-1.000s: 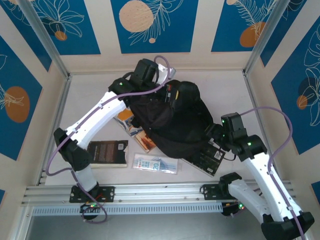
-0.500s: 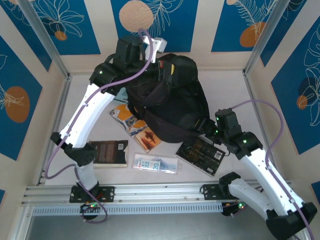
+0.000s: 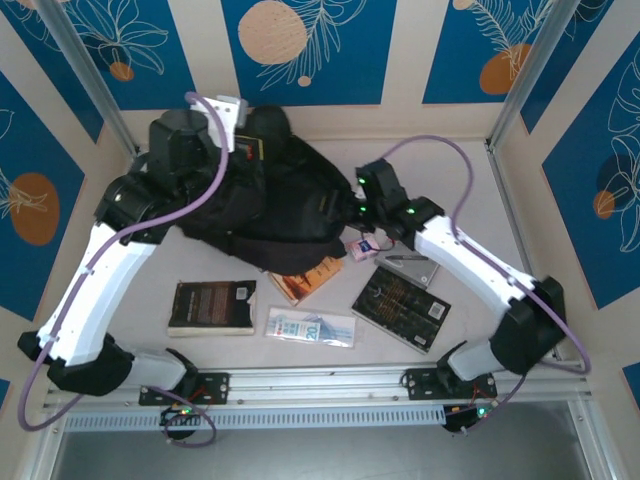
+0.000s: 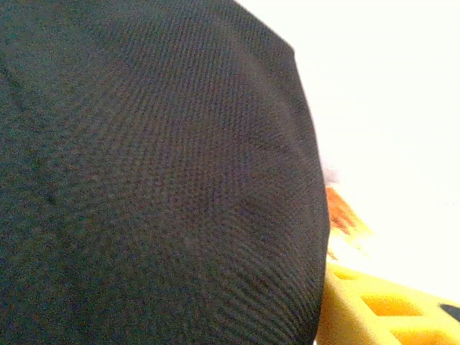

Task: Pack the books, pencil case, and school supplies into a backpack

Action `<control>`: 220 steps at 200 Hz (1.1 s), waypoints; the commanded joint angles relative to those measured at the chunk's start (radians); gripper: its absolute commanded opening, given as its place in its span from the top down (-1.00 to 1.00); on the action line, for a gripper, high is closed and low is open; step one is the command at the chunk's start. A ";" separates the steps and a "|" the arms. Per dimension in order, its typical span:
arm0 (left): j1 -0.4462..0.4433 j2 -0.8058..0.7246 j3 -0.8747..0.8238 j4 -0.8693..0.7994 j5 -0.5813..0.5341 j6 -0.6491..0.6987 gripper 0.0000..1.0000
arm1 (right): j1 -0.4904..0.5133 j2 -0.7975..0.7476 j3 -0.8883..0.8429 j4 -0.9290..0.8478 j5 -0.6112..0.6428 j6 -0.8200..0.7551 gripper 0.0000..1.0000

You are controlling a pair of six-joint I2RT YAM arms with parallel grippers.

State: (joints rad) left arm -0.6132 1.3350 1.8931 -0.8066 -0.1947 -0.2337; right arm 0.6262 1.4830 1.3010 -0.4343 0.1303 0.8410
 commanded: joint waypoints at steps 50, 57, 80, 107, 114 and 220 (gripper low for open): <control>0.360 -0.012 -0.084 0.126 -0.203 -0.102 1.00 | 0.049 0.189 0.204 0.046 -0.060 -0.088 -0.23; 0.407 -0.005 -0.084 0.127 -0.171 -0.131 1.00 | 0.047 0.188 0.203 0.052 -0.068 -0.099 -0.25; 0.504 0.007 -0.093 0.173 -0.013 -0.217 1.00 | 0.032 0.186 0.196 0.066 -0.123 -0.135 -0.28; 0.511 0.024 -0.096 0.280 0.200 -0.239 1.00 | 0.003 0.165 0.160 0.092 -0.168 -0.166 -0.29; 0.510 0.040 -0.081 0.297 0.268 -0.239 1.00 | -0.011 0.156 0.146 0.101 -0.186 -0.166 -0.29; 0.424 0.050 -0.294 0.313 0.449 -0.359 1.00 | -0.234 -0.123 -0.213 0.163 -0.354 -0.221 -0.37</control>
State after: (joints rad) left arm -0.1753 1.4006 1.6646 -0.5632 0.2443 -0.5697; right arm 0.4240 1.4120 1.1500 -0.3164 -0.0601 0.6754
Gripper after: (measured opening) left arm 0.040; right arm 0.651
